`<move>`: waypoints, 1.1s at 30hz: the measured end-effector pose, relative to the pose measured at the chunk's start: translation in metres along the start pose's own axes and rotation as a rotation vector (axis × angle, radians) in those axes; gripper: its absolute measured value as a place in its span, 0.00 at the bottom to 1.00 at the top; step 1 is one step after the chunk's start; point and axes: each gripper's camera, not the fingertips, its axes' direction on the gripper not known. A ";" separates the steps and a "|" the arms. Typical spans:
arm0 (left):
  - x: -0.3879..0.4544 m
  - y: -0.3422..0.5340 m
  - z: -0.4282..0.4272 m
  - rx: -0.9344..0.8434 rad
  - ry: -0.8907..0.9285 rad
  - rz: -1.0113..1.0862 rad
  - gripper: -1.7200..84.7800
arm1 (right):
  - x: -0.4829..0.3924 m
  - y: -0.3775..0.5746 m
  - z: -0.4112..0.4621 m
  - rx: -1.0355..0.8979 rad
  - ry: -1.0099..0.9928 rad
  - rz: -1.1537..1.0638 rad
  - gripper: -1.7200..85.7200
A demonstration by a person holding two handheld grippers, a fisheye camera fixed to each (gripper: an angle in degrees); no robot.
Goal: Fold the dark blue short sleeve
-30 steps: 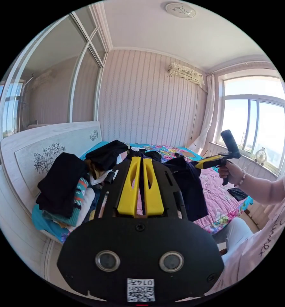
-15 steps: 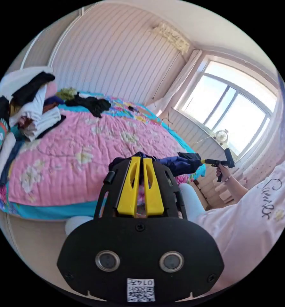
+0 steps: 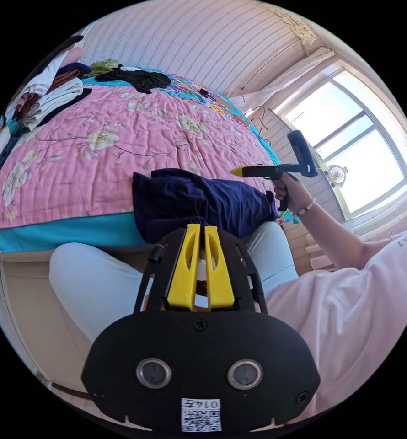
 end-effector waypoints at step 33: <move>-0.006 -0.101 0.143 -0.039 -0.297 0.089 0.13 | 0.228 0.218 -0.110 0.140 0.278 0.547 0.15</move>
